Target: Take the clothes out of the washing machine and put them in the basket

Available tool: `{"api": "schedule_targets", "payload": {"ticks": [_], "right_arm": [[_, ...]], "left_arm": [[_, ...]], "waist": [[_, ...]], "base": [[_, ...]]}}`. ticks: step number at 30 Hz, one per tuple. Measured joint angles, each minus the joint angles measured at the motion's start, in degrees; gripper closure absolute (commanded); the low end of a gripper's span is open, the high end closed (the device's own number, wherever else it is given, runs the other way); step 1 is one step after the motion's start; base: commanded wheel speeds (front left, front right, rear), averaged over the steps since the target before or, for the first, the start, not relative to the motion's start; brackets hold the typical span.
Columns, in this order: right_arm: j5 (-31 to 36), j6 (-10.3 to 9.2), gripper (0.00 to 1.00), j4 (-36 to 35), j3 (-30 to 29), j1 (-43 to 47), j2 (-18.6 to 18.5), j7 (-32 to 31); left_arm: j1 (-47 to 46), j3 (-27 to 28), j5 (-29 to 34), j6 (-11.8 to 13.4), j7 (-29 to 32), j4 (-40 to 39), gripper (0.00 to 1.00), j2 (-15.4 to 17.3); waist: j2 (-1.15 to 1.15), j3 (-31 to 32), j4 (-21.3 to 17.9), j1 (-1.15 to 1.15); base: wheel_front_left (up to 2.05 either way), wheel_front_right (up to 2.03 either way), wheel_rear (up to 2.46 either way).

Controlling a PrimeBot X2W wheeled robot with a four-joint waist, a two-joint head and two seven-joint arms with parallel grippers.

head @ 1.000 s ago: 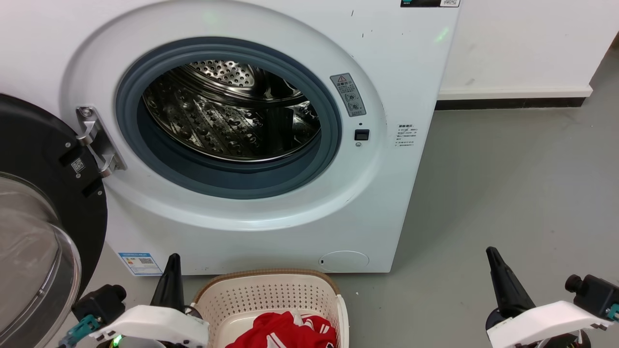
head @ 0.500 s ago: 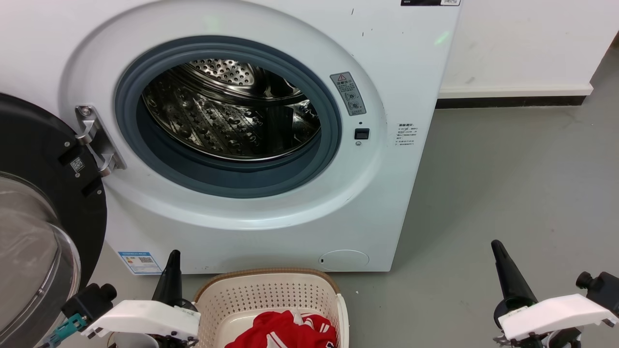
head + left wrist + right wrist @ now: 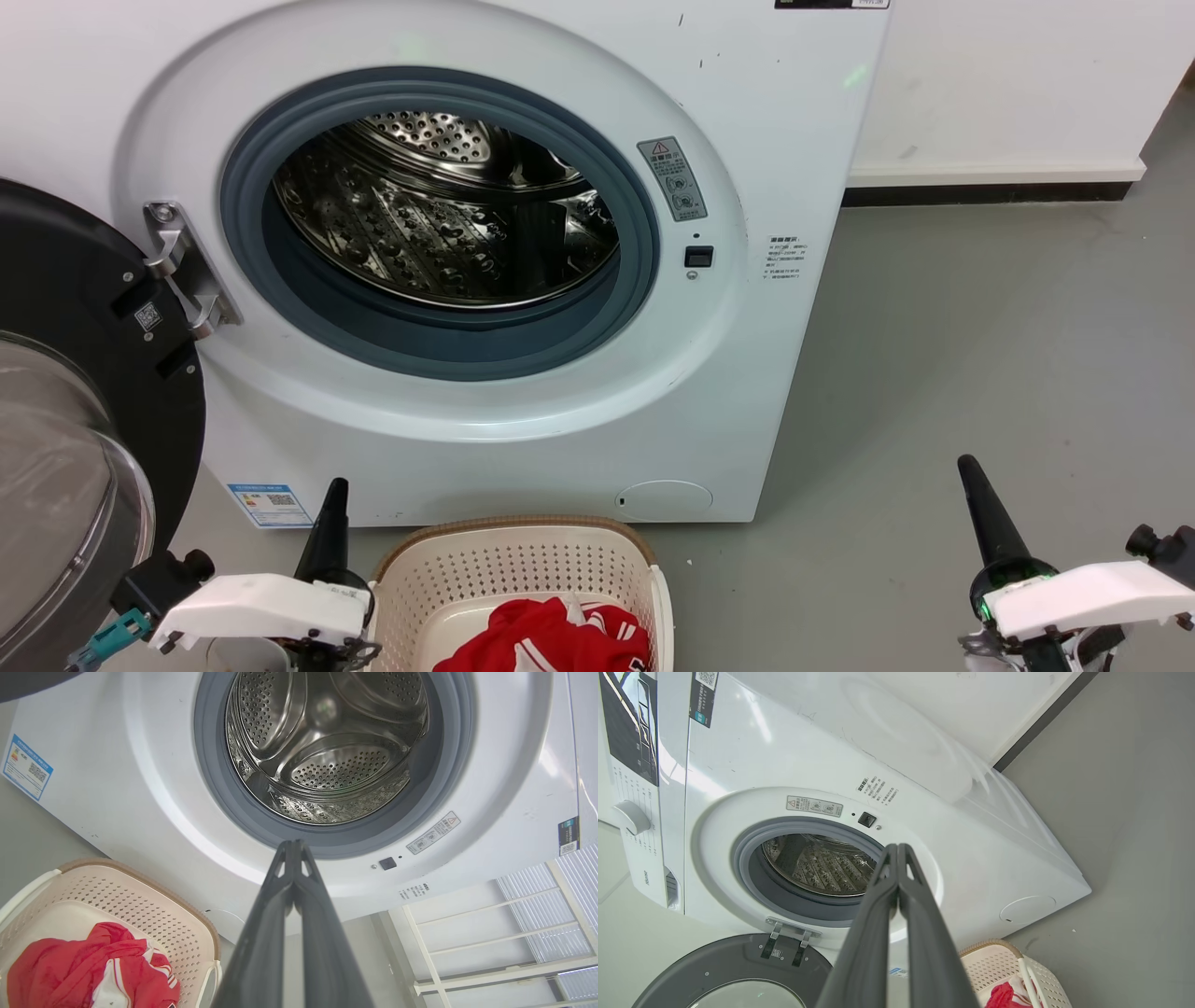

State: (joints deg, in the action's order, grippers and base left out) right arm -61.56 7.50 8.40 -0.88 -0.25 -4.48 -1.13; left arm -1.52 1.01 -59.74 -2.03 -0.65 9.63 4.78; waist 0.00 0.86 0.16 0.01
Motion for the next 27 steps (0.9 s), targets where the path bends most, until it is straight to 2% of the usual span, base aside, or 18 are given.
{"api": "schedule_targets", "payload": {"ticks": [27], "right_arm": [[-15.29,0.0,1.0,2.65,-1.54,-2.48,-0.03,-1.69]], "left_arm": [[-2.25,2.4,-15.49,-2.52,3.09,2.01,1.0,-0.69]], "waist": [[0.0,-0.42,-0.06,0.0]], "base": [[0.0,0.0,0.0]]}}
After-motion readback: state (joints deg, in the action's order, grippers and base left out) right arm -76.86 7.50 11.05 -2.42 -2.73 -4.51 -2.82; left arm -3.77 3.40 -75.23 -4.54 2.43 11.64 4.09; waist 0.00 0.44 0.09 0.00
